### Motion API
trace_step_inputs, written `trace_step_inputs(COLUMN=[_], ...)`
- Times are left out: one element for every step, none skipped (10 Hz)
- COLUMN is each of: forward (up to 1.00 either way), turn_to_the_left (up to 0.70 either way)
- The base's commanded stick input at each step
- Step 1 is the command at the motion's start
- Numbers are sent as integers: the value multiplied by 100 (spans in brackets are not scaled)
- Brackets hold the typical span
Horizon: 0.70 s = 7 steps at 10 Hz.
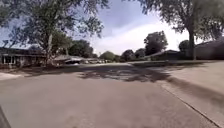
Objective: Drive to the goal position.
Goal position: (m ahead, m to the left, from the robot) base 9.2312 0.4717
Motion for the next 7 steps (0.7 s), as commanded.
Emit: trace_step_inputs(forward=[70,70,70,70,70,70,70], turn_to_the_left=[3,3,3,3,3,2,-20])
